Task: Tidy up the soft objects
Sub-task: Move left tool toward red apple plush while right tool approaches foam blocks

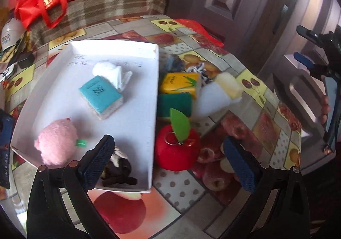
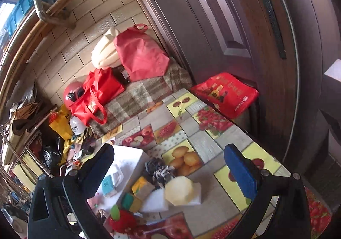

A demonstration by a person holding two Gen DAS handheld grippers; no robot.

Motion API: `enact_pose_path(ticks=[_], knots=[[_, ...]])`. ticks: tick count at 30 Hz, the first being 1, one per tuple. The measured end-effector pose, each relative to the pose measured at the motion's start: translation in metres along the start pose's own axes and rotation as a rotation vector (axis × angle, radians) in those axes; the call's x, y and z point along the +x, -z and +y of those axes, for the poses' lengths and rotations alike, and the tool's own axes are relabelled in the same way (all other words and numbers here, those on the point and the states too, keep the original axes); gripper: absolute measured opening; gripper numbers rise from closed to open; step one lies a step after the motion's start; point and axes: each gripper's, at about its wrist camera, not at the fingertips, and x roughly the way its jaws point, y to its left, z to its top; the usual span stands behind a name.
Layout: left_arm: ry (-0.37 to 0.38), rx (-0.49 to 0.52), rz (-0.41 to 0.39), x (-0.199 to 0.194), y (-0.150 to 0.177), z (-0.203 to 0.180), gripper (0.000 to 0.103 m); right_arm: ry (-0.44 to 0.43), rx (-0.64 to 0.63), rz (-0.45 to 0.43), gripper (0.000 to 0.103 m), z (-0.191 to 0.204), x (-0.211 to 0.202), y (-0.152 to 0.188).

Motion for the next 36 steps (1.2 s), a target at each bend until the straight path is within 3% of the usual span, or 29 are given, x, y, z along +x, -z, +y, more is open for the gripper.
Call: enact_pose_path(ticks=[6, 10, 15, 17, 23, 25, 32, 36], knots=[[-0.008, 0.205, 0.104, 0.044, -0.009, -0.044, 0.102, 0.004, 0.044, 0.048, 0.103, -0.022, -0.003, 0.017], [-0.051, 0.264, 0.196, 0.067, -0.001, -0.057, 0.102, 0.014, 0.049, 0.058, 0.103, -0.031, -0.003, 0.019], [0.167, 0.179, 0.241, 0.052, 0.009, -0.069, 0.102, 0.032, 0.088, 0.095, 0.103, -0.044, 0.01, 0.024], [0.219, 0.178, 0.227, 0.042, 0.015, -0.075, 0.102, 0.021, 0.09, 0.116, 0.103, -0.043, 0.018, 0.024], [0.108, 0.08, 0.09, 0.008, 0.006, -0.046, 0.102, 0.042, -0.117, 0.211, 0.103, -0.018, 0.056, 0.028], [0.091, 0.071, 0.106, 0.012, 0.005, -0.041, 0.102, 0.05, -0.175, 0.254, 0.103, -0.01, 0.075, 0.033], [0.047, 0.214, 0.183, 0.047, 0.018, -0.07, 0.102, 0.055, -0.33, 0.337, 0.101, 0.021, 0.121, 0.054], [0.023, 0.222, 0.235, 0.062, 0.027, -0.074, 0.1, 0.056, -0.345, 0.407, 0.073, 0.022, 0.137, 0.066]])
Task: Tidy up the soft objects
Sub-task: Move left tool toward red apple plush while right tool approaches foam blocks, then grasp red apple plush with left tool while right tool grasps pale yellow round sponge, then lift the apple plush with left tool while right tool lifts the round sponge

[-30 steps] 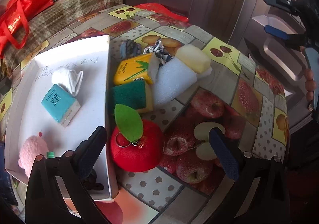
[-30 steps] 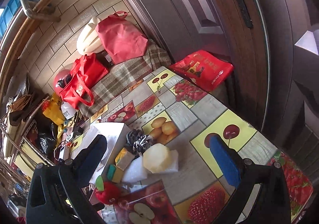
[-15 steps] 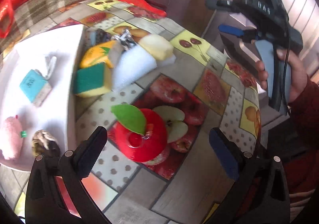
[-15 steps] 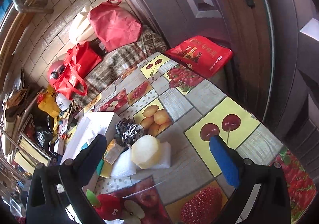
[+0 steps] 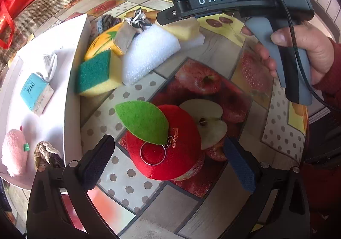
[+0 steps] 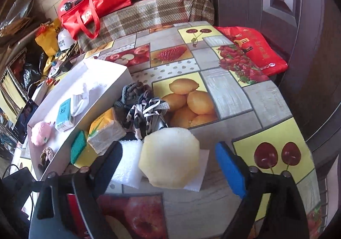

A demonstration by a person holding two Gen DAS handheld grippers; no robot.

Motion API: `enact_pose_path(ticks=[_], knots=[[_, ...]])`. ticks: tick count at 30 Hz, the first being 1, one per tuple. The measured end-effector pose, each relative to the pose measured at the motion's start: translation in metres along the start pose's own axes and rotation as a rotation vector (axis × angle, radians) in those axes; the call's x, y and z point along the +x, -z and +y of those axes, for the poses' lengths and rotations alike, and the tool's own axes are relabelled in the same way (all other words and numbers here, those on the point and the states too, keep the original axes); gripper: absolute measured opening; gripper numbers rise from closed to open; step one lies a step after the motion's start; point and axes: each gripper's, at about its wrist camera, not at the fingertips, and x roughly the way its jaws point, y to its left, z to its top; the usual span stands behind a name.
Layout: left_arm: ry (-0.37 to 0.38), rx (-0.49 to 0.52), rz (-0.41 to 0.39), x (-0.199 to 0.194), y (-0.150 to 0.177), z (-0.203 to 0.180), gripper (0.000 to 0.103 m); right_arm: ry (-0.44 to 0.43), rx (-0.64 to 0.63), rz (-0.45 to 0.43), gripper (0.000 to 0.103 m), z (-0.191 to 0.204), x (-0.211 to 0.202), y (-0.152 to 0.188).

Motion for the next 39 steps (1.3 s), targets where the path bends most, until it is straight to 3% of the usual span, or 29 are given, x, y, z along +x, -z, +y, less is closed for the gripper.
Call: enact_pose_path(ticks=[1, 3, 5, 6, 13, 21, 29, 39], knots=[[0.003, 0.0, 0.006, 0.001, 0.001, 0.0, 0.094, -0.006, 0.003, 0.013, 0.07, -0.001, 0.002, 0.003], [-0.008, -0.007, 0.012, 0.003, 0.003, 0.002, 0.065, -0.022, 0.026, 0.025, 0.068, -0.004, 0.002, 0.008], [0.002, -0.022, 0.015, 0.005, 0.003, 0.005, 0.065, -0.037, 0.053, 0.022, 0.067, -0.008, 0.001, 0.013], [0.007, -0.027, 0.015, 0.006, 0.004, 0.006, 0.063, -0.043, 0.058, 0.015, 0.058, -0.01, -0.001, 0.014], [0.022, -0.062, -0.004, 0.002, 0.006, 0.009, 0.06, -0.06, 0.065, 0.014, 0.05, -0.011, -0.006, 0.015], [0.019, -0.088, -0.112, -0.032, 0.002, 0.011, 0.06, -0.077, 0.143, -0.102, 0.048, -0.026, -0.046, 0.01], [-0.045, -0.14, -0.294, -0.084, -0.008, 0.019, 0.06, -0.178, 0.182, -0.276, 0.048, -0.017, -0.119, -0.003], [-0.158, -0.27, -0.525, -0.17, -0.001, 0.051, 0.06, -0.25, 0.086, -0.459, 0.048, 0.023, -0.187, -0.02]])
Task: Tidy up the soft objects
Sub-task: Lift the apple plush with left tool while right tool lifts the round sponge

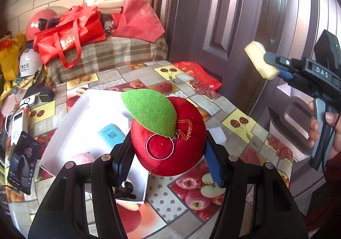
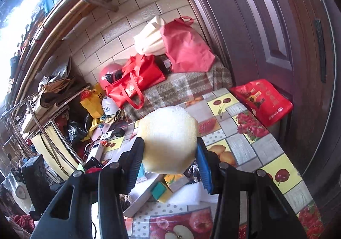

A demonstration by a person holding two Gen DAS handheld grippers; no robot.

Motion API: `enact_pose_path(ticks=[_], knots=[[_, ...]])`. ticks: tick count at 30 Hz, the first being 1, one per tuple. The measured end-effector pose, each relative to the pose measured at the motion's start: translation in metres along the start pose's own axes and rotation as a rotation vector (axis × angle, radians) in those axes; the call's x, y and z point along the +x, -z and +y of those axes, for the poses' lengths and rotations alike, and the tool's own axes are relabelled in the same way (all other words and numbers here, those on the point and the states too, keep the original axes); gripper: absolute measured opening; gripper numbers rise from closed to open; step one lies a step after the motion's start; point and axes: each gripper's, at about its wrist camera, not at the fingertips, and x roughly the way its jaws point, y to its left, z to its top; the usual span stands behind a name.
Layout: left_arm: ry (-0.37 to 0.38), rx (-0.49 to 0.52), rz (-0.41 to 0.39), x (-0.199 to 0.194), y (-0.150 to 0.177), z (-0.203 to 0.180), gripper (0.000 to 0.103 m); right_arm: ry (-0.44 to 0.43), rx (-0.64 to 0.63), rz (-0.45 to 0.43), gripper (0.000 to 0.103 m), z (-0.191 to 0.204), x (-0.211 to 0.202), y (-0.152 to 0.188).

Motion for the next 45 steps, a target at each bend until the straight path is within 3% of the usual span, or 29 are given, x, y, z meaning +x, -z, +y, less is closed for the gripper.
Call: enact_pose_path(ticks=[8, 15, 26, 38, 45], knots=[[-0.15, -0.086, -0.175, -0.072, -0.03, 0.045, 0.06, -0.06, -0.047, -0.056, 0.048, 0.024, -0.017, -0.018], [-0.271, -0.123, -0.211, -0.096, -0.038, 0.075, 0.061, -0.101, -0.096, -0.098, 0.048, 0.045, -0.022, -0.032], [-0.336, -0.145, -0.207, -0.108, -0.035, 0.088, 0.061, -0.152, -0.166, -0.118, 0.048, 0.075, -0.02, -0.049], [-0.421, -0.127, -0.335, -0.201, -0.08, 0.11, 0.061, -0.26, -0.22, -0.176, 0.048, 0.117, -0.009, -0.071], [-0.446, -0.158, -0.338, -0.202, -0.077, 0.118, 0.061, -0.304, -0.218, -0.16, 0.048, 0.125, 0.007, -0.072]])
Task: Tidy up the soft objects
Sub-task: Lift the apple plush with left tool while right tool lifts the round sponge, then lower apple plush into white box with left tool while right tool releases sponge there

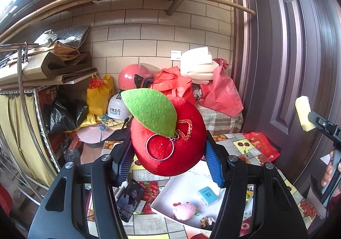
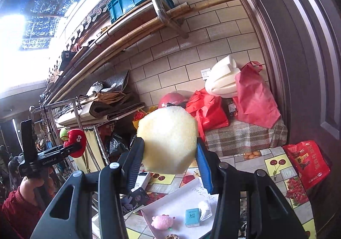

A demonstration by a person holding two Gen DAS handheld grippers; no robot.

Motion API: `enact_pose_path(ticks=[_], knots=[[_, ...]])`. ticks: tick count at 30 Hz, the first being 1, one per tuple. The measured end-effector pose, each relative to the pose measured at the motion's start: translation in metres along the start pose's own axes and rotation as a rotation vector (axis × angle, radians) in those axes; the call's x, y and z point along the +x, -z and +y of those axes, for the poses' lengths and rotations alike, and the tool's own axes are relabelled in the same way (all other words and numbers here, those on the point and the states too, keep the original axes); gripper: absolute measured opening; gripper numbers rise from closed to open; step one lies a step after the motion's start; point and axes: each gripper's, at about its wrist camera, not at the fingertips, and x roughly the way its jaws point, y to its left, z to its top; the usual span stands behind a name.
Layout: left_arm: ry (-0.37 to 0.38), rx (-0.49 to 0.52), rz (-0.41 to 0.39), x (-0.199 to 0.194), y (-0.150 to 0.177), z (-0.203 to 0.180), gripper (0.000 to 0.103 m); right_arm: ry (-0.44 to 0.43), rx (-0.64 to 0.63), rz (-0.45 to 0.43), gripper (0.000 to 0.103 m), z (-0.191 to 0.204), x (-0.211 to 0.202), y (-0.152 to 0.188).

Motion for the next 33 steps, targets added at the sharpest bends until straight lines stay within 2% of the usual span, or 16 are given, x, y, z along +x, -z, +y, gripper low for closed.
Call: enact_pose_path(ticks=[11, 33], knots=[[0.002, -0.006, 0.022, 0.026, -0.001, -0.004, 0.061, -0.033, 0.017, 0.037, 0.048, -0.006, 0.021, 0.005], [0.027, 0.007, 0.112, 0.1, 0.015, -0.016, 0.061, -0.014, 0.051, 0.125, 0.048, -0.022, 0.067, 0.026]])
